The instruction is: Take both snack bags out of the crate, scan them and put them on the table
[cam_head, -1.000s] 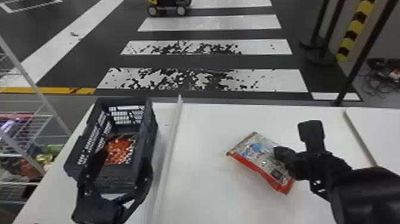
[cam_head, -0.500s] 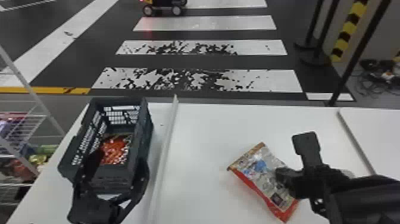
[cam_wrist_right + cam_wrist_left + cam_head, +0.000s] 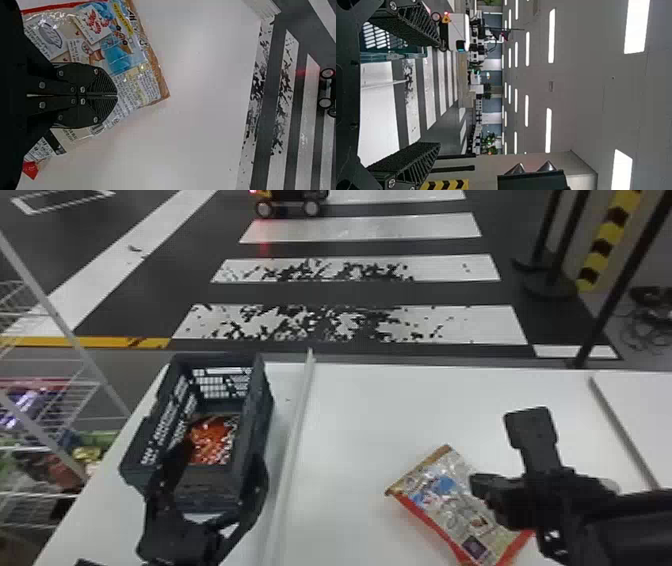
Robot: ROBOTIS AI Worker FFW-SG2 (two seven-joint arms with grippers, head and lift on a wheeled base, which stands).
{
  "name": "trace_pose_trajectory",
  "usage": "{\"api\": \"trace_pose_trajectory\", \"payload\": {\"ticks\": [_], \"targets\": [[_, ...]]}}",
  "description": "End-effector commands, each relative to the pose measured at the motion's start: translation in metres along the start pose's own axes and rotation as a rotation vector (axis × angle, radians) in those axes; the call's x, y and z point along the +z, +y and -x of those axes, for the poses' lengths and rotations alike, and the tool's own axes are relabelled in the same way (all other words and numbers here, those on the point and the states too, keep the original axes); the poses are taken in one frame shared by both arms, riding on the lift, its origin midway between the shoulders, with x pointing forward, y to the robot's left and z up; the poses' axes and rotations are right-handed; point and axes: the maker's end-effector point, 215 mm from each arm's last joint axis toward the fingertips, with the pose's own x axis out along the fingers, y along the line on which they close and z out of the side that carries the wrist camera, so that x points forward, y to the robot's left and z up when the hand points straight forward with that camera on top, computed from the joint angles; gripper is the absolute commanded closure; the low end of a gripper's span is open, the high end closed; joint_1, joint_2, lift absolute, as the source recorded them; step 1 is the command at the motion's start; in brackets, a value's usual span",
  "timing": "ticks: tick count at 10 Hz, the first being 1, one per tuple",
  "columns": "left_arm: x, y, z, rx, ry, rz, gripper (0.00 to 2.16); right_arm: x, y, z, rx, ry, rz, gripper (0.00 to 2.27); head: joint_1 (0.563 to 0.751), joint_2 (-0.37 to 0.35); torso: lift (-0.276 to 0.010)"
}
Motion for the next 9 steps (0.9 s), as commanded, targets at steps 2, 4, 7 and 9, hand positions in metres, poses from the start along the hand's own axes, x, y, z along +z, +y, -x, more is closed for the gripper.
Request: {"api": "trace_pose_trajectory", "payload": {"ticks": [2, 4, 7, 9], "targets": [[-0.001, 0.001, 0.001, 0.002, 0.001, 0.000, 0.10, 0.006, -0.023, 0.004, -0.025, -0.013, -0.033, 2.26, 0.695, 0.126, -0.091], [-0.002, 0.001, -0.001, 0.001, 0.001, 0.002, 0.10, -0.014, 0.012, 0.026, 0.128, 0.040, -0.110, 2.26, 0.695, 0.110, -0.091], [-0.001, -0.002, -0.001, -0.004, 0.000, 0.004, 0.10, -0.016, 0.075, 0.054, 0.326, 0.073, -0.133, 2.26, 0.695, 0.174, -0.091], [-0.001, -0.002, -0.001, -0.005, 0.000, 0.002, 0.10, -0.014, 0.111, 0.061, 0.423, 0.074, -0.134, 2.26, 0.695, 0.234, -0.091]]}}
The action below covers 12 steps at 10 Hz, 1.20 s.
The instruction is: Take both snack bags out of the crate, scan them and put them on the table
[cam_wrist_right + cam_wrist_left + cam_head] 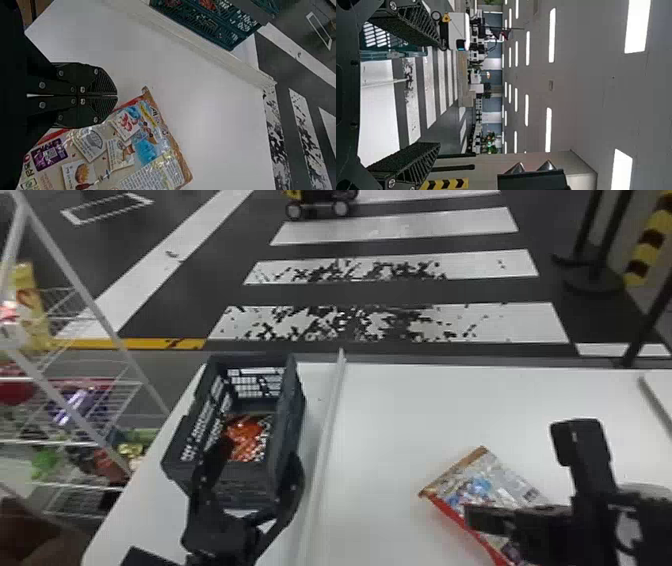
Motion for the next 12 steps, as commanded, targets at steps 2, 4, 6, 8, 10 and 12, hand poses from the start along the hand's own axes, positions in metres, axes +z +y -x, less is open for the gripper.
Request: {"api": "trace_pose_trajectory", "payload": {"ticks": [2, 4, 6, 8, 10, 12], "targets": [[0.002, -0.001, -0.001, -0.002, -0.003, -0.001, 0.10, -0.002, 0.047, -0.014, 0.099, 0.005, 0.019, 2.26, 0.695, 0.277, -0.091], [0.002, -0.001, 0.000, -0.002, -0.003, -0.001, 0.10, 0.015, 0.062, -0.036, 0.128, -0.051, 0.054, 2.26, 0.695, 0.331, -0.091], [0.002, -0.001, 0.002, -0.001, 0.000, -0.001, 0.10, 0.024, 0.065, -0.057, 0.136, -0.076, 0.079, 2.26, 0.695, 0.350, -0.091], [0.001, 0.001, 0.003, 0.002, 0.003, -0.004, 0.10, 0.012, 0.064, -0.075, 0.124, -0.024, 0.097, 2.26, 0.695, 0.350, -0.091], [0.000, 0.002, 0.003, 0.004, 0.005, -0.004, 0.10, -0.002, 0.066, -0.089, 0.127, 0.017, 0.107, 2.26, 0.695, 0.350, -0.091], [0.000, 0.003, 0.003, 0.006, 0.005, -0.006, 0.10, 0.003, 0.061, -0.099, 0.115, 0.011, 0.126, 2.26, 0.695, 0.350, -0.091]]}}
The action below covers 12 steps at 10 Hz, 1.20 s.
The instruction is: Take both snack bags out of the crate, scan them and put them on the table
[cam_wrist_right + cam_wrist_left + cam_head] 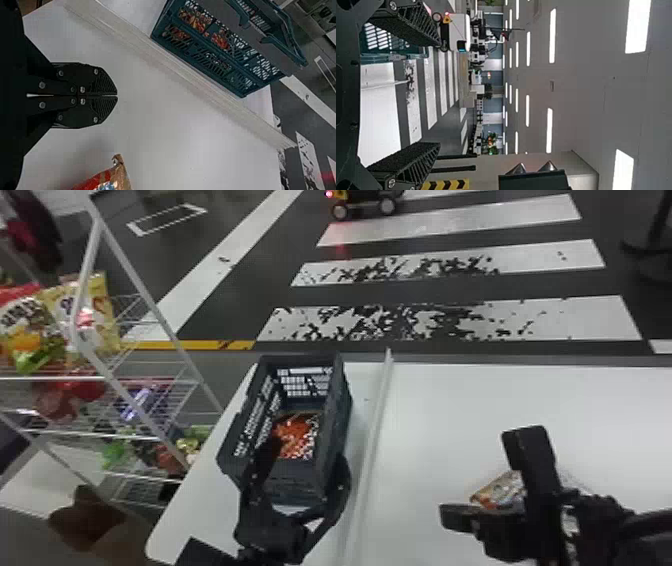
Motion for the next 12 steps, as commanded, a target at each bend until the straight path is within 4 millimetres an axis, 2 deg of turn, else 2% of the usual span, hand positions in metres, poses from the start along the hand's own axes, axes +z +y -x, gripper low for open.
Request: {"api": "trace_pose_trajectory", "payload": {"ticks": [1, 7, 8, 10, 11, 12], "targets": [[0.000, 0.002, 0.001, 0.003, 0.002, -0.003, 0.10, 0.005, -0.009, -0.005, -0.016, -0.006, 0.011, 2.26, 0.695, 0.350, -0.091], [0.000, 0.004, 0.002, 0.006, 0.003, -0.004, 0.11, 0.027, -0.040, -0.017, -0.099, -0.055, 0.076, 2.26, 0.695, 0.350, -0.091], [-0.001, 0.005, 0.003, 0.008, 0.005, -0.006, 0.12, 0.025, -0.041, -0.017, -0.104, -0.047, 0.080, 2.26, 0.695, 0.350, -0.091], [-0.002, 0.004, 0.002, 0.006, 0.006, -0.004, 0.12, -0.009, -0.044, -0.010, -0.134, 0.068, 0.057, 2.26, 0.695, 0.350, -0.091], [-0.003, 0.005, 0.000, 0.006, 0.011, -0.003, 0.12, -0.016, -0.045, -0.008, -0.128, 0.080, 0.040, 2.26, 0.695, 0.350, -0.091], [-0.005, 0.003, -0.001, 0.003, 0.020, -0.002, 0.12, -0.011, -0.044, -0.008, -0.129, 0.068, 0.050, 2.26, 0.695, 0.350, -0.091]]}}
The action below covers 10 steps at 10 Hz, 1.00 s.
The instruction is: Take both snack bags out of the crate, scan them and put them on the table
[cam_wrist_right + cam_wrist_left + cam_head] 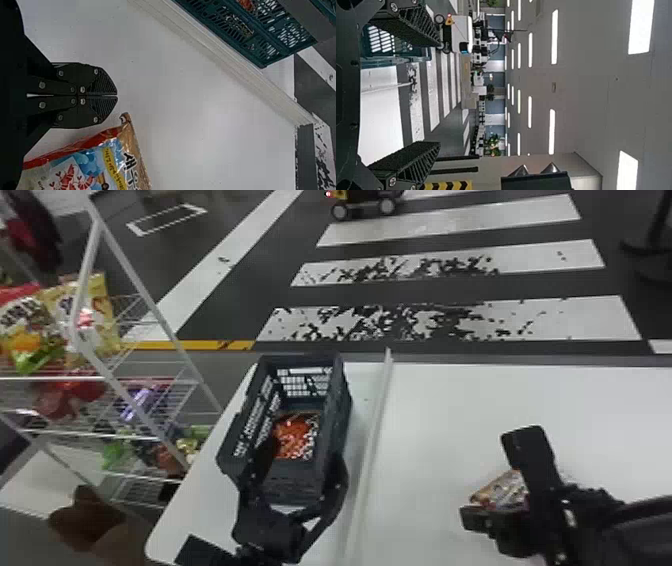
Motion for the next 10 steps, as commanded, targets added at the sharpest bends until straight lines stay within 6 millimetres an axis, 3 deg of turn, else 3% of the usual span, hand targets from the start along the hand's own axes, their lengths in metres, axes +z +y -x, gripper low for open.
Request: {"api": "trace_pose_trajectory", "payload": {"ticks": [1, 10], "targets": [[-0.001, -0.003, -0.002, -0.005, 0.005, 0.002, 0.12, 0.008, -0.003, 0.000, -0.005, -0.025, 0.006, 2.26, 0.695, 0.350, -0.091], [0.003, -0.003, 0.002, -0.008, 0.005, -0.004, 0.12, 0.035, -0.036, -0.019, -0.099, -0.068, 0.077, 2.26, 0.695, 0.323, -0.091]]}}
